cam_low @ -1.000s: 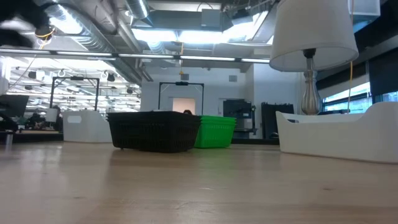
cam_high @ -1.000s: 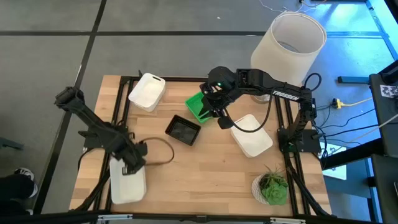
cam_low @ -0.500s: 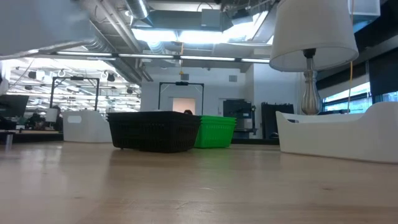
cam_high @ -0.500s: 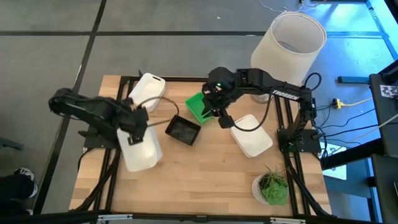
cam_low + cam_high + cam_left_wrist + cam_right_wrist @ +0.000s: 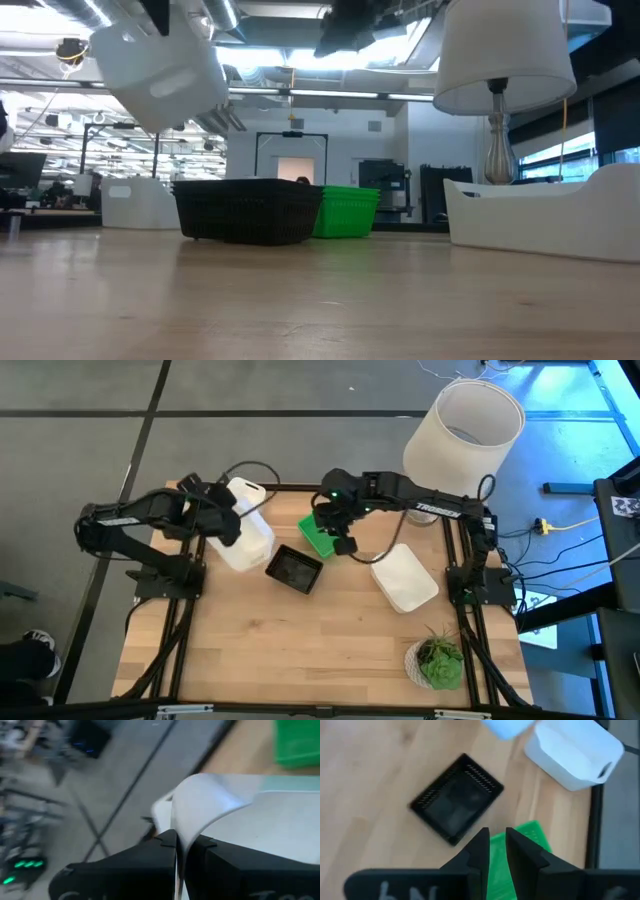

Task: Stack baskets by color
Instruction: Stack the bottom white bin on the top white bin

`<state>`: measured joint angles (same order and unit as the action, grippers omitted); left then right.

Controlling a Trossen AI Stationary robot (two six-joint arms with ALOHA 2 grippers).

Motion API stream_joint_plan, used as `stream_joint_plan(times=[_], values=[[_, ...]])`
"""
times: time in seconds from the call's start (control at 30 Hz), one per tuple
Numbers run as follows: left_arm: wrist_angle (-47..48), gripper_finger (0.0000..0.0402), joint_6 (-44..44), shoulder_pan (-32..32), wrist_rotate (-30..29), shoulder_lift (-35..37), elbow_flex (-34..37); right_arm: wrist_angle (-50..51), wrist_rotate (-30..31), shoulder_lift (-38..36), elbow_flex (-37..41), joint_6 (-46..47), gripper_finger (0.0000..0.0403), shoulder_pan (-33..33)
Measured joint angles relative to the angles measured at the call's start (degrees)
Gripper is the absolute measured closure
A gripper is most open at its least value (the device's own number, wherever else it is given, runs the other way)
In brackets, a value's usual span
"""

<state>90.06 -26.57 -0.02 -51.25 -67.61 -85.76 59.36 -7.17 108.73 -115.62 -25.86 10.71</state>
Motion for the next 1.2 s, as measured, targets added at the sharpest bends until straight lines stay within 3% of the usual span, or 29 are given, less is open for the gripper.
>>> stream_joint_plan(times=[0.33,0.53,0.7,0.93,1.2], values=[[-0.30,0.0401,5.29,10.11,-12.34,-0.75,0.02,-23.53,-0.49,5.88,1.73,-0.13,0.0341,2.76],[-1.61,0.0401,2.10,11.72,-19.09,-0.76,-2.22,-42.91,-5.77,12.23,1.75,0.17,0.0341,4.21],[-1.63,0.0401,1.80,12.47,-25.55,-0.73,-6.39,-53.20,-5.58,18.81,1.77,0.19,0.0341,4.51],[-3.54,0.0401,4.42,14.92,-28.17,-0.73,-9.27,-65.69,-5.43,26.42,1.77,0.94,0.0341,4.49],[-3.67,0.0401,6.67,15.55,-27.14,-0.75,-10.56,-76.16,-5.40,32.59,1.77,14.04,0.0341,4.48]])
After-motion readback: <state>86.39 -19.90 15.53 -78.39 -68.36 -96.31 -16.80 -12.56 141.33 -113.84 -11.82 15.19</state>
